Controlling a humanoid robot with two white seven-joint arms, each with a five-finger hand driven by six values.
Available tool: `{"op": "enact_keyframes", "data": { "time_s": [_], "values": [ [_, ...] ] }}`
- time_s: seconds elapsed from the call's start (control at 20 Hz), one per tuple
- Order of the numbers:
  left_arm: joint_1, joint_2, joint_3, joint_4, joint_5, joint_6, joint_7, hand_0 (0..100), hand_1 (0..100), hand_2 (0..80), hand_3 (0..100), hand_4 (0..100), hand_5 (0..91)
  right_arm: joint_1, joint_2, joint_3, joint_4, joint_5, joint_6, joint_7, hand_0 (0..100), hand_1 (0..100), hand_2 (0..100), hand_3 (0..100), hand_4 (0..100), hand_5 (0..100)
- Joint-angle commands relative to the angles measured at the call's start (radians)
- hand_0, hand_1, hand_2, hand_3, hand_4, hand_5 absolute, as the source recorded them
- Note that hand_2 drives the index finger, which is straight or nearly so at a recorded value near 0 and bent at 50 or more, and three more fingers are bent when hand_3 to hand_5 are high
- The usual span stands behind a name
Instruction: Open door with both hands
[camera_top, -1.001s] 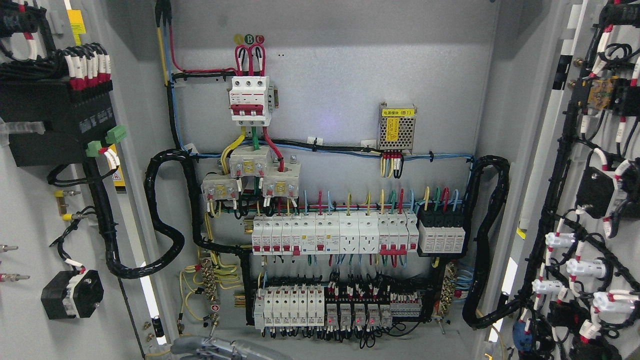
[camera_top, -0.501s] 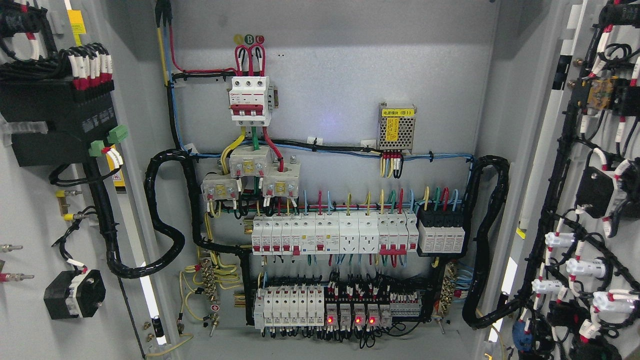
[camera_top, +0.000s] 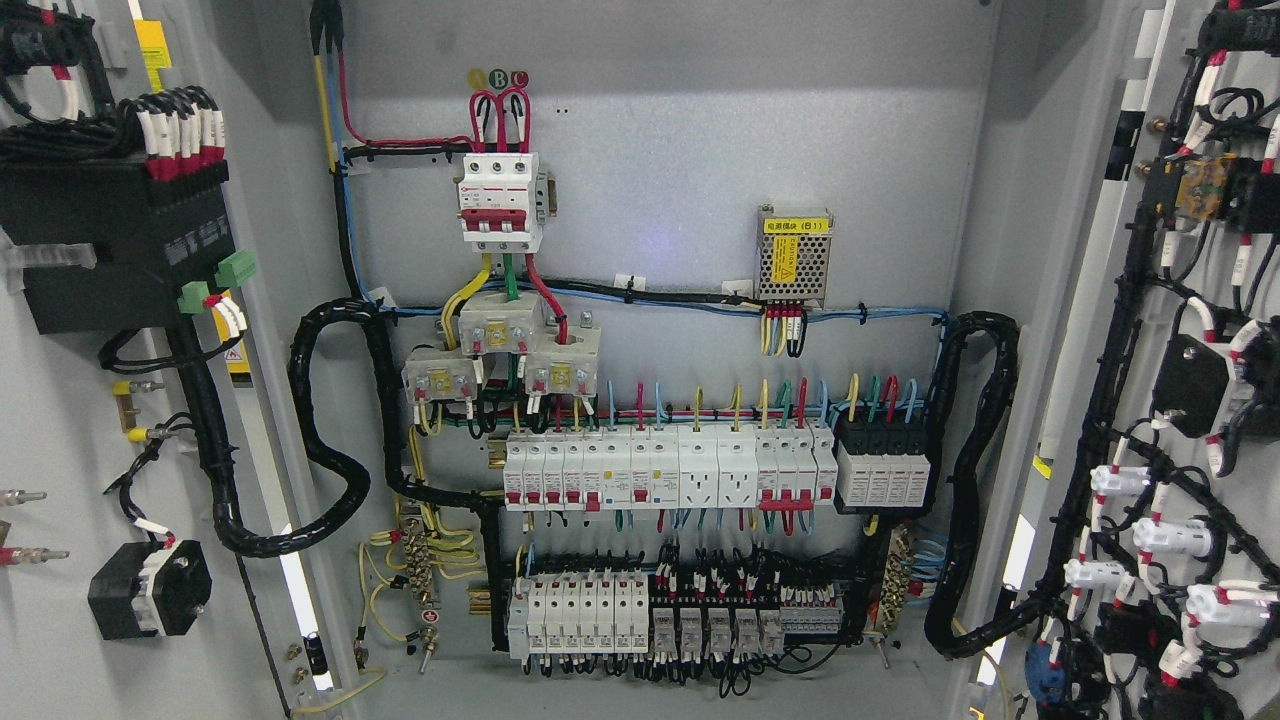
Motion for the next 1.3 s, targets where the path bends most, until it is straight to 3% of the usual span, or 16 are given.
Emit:
{"op": "enact_keyframes", "data": {
  "time_s": [0.0,0.15,0.4,0.7,0.95,1.05,1.25],
  "values": [
    [-0.006,0.000,0.001,0.000,0.000,0.000,-0.001,12,56,0.0,0,0,0.0,-0.037,0.011,0.073,0.102,-0.035,-0.001,-0.001,0,50,4,0,0,0],
    [-0.006,0.000,0.001,0.000,0.000,-0.001,-0.001,12,56,0.0,0,0,0.0,-0.059,0.013,0.088,0.119,-0.035,-0.001,-0.001,0,50,4,0,0,0],
    [-0.005,0.000,0.001,0.000,0.001,-0.001,-0.001,12,56,0.0,0,0,0.0,-0.033,0.018,0.079,0.090,-0.034,-0.001,-0.041,0,50,4,0,0,0],
    [-0.005,0.000,0.002,0.000,0.001,-0.001,-0.001,12,56,0.0,0,0,0.0,0.060,0.002,-0.060,0.052,-0.031,0.001,-0.041,0,50,4,0,0,0],
    [-0.005,0.000,0.004,-0.003,0.004,-0.004,-0.001,12,56,0.0,0,0,0.0,0.171,-0.136,-0.174,-0.054,-0.028,0.001,-0.041,0,50,4,0,0,0],
    [0.003,0.001,0.001,-0.015,0.003,-0.009,-0.001,12,56,0.0,0,0,0.0,0.223,-0.174,-0.199,-0.129,-0.017,0.004,-0.047,0,50,4,0,0,0],
    [0.056,0.001,0.001,-0.228,0.006,-0.010,-0.001,12,56,0.0,0,0,0.0,0.346,-0.255,-0.237,-0.272,0.027,-0.004,-0.136,0,50,4,0,0,0]
  ]
}}
